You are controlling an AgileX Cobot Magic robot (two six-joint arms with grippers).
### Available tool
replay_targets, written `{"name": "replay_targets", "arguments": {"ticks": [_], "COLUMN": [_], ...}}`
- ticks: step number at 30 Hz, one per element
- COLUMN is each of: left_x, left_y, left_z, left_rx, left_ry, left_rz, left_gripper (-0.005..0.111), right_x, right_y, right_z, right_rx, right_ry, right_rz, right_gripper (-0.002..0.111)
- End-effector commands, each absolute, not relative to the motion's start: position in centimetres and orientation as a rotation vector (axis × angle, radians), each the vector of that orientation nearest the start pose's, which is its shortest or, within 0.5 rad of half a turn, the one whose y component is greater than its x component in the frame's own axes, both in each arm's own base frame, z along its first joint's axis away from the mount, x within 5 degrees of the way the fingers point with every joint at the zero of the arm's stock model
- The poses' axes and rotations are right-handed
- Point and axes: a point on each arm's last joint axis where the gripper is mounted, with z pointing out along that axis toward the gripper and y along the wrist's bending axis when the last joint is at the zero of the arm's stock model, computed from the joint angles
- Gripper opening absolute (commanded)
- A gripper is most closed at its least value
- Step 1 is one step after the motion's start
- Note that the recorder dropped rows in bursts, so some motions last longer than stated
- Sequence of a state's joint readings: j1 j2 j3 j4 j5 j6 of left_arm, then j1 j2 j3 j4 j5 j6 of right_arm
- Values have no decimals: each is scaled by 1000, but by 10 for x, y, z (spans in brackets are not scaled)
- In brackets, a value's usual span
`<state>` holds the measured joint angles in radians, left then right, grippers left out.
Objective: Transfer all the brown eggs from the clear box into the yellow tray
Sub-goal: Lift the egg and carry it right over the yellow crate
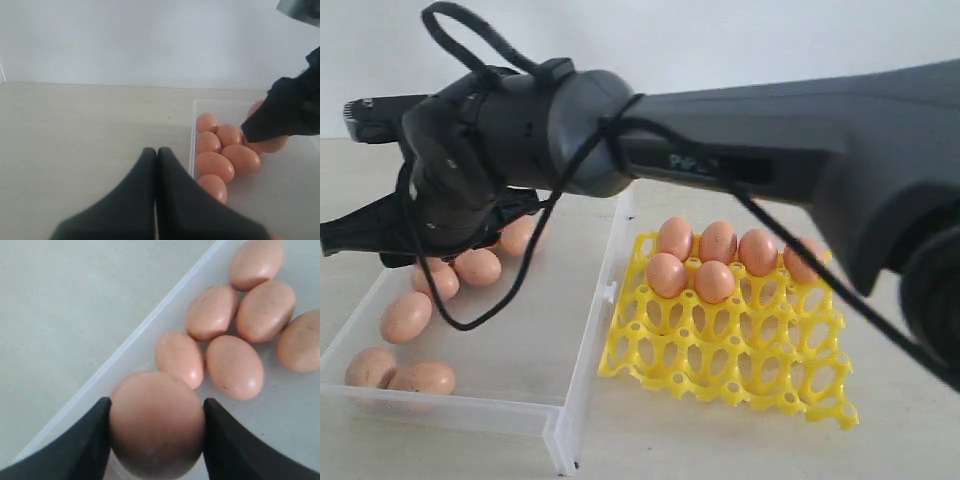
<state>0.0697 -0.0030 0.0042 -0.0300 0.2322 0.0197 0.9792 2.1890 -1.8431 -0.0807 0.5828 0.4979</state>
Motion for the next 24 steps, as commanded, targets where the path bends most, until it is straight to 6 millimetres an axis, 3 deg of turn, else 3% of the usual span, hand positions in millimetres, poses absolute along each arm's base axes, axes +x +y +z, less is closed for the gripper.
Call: {"name": "replay_targets", "arguments": {"ticks": [1, 6, 10, 16, 19, 24], "left_x": [55, 55, 55, 55, 55, 55], "left_y": [3, 3, 3, 3, 3, 3], "left_z": [192, 192, 192, 192, 192, 192], "left_rx": [-67, -67, -67, -67, -67, -67], "left_ry": [1714, 1714, 1714, 1714, 1714, 1714], "left_rz": [35, 35, 35, 35, 35, 35], "left_gripper": [-4, -4, -4, -4, -4, -4], "right_x": [285, 278, 276, 266, 261, 262], "right_y": [380, 322, 269, 186, 160, 146], "right_z": [233, 235, 242, 219, 209, 199], "right_rx": [-622, -674, -585, -485, -519, -489], "right_ry": [2310, 2167, 2053, 2043, 2050, 2096], "right_rz": [616, 601, 593, 427, 316, 280], "right_gripper": [0, 0, 0, 0, 0, 0]}}
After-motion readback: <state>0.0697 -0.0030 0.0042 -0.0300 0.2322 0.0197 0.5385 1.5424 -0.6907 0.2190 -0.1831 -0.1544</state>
